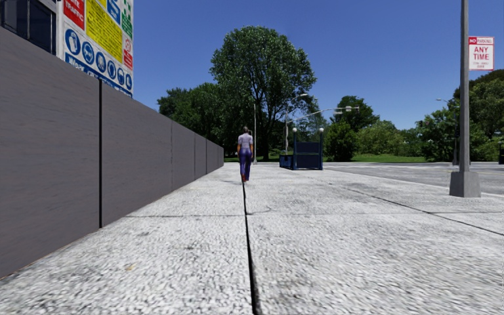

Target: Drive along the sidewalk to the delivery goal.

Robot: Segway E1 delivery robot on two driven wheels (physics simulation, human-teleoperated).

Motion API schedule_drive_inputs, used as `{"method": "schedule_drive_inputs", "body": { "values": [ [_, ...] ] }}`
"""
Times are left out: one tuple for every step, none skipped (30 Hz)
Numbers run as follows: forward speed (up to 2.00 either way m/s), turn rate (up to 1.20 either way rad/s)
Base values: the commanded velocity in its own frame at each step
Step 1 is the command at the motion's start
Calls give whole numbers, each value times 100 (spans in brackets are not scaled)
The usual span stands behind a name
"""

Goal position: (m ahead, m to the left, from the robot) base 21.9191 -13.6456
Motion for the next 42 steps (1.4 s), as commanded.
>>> {"method": "schedule_drive_inputs", "body": {
  "values": [
    [200, 0],
    [200, 0],
    [200, 0],
    [200, 0],
    [200, 0],
    [200, 0],
    [200, 0],
    [200, 0],
    [200, 0],
    [200, 0],
    [200, 0],
    [200, 0],
    [200, 0],
    [200, 0],
    [200, 0],
    [200, 0],
    [200, 0],
    [200, 0],
    [200, 0],
    [200, 0],
    [200, 0],
    [200, 0],
    [200, 0],
    [200, 0],
    [200, 0],
    [200, 0],
    [200, 0],
    [200, 0],
    [200, 0],
    [200, 0],
    [200, 0],
    [200, 0],
    [200, 0],
    [200, 0],
    [200, 0],
    [200, 0],
    [200, 0],
    [200, 0],
    [200, 0],
    [200, 0],
    [200, 0],
    [200, 0]
  ]
}}
